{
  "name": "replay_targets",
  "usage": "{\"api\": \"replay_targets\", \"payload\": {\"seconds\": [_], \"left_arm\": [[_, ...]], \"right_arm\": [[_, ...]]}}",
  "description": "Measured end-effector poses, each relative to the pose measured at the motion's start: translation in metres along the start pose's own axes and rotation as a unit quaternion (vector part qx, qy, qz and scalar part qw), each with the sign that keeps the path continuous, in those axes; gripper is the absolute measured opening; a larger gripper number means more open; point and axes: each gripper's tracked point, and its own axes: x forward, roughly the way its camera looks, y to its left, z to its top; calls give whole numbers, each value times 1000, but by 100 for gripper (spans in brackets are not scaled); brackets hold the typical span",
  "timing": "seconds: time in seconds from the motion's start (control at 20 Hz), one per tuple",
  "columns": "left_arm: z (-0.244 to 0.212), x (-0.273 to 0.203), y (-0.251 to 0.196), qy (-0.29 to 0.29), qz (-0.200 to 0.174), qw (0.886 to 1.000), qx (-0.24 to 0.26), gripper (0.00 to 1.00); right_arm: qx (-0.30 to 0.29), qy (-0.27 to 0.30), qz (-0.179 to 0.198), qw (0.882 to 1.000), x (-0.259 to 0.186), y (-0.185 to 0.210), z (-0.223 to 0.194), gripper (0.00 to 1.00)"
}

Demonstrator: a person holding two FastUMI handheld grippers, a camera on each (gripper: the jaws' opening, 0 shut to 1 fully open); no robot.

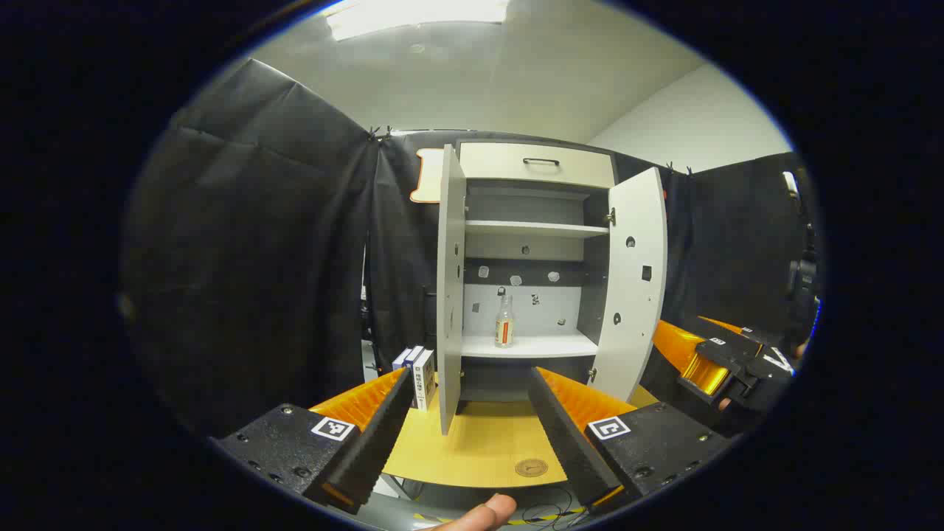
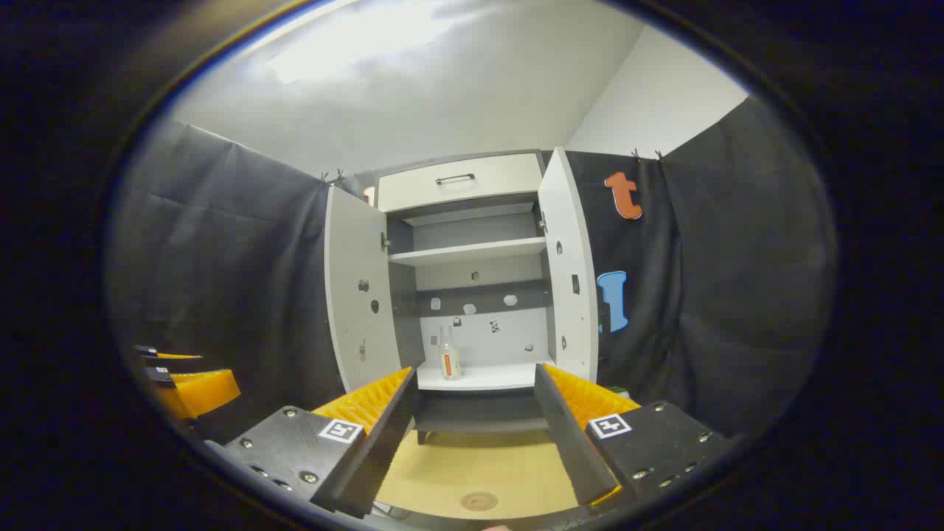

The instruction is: Grasp the bottle in the cabinet with the left hand and place it on the coaster, then close the right door with the right hand and the left door with the left hand.

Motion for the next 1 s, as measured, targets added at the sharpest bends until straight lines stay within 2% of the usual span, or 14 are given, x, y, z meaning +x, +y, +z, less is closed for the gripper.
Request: {"api": "replay_targets", "payload": {"seconds": [0.05, 0.1, 0.15, 0.2, 0.45, 0.5, 0.55, 0.6, 0.7, 0.75, 0.85, 1.0], "left_arm": [[0, 0, 2, 0, 4, 1000, 2, 99], [-1, -2, 0, 0, 3, 1000, -1, 98], [-1, -1, -2, 1, 2, 1000, -7, 99], [-3, 0, -2, 4, 3, 1000, -14, 99], [-6, 9, -2, 14, 7, 999, -40, 99], [-8, 10, -7, 16, 3, 999, -40, 99], [-7, 12, -9, 17, 0, 999, -35, 98], [-6, 14, -11, 16, 0, 999, -29, 98], [0, 18, -17, 8, -5, 1000, -22, 98], [2, 20, -19, 4, -6, 1000, -22, 99], [2, 23, -20, 2, -7, 1000, -23, 98], [2, 27, -16, 0, -5, 1000, -19, 98]], "right_arm": [[-2, 0, 7, 1000, -2, 3, 2, 93], [-6, -5, 9, 1000, -5, 3, 6, 96], [-10, -6, 11, 1000, -7, 3, 9, 92], [-13, -3, 14, 1000, -8, 4, 6, 96], [-29, -8, 28, 999, -16, 10, 6, 96], [-33, -9, 30, 999, -18, 10, 6, 99], [-38, -9, 29, 999, -18, 9, 6, 92], [-41, -9, 26, 999, -18, 5, 5, 95], [-39, -10, 24, 999, -19, 5, 6, 92], [-42, -10, 30, 999, -19, 8, 7, 99], [-52, -11, 37, 998, -18, 11, 5, 93], [-56, -9, 39, 998, -15, 14, 1, 99]]}}
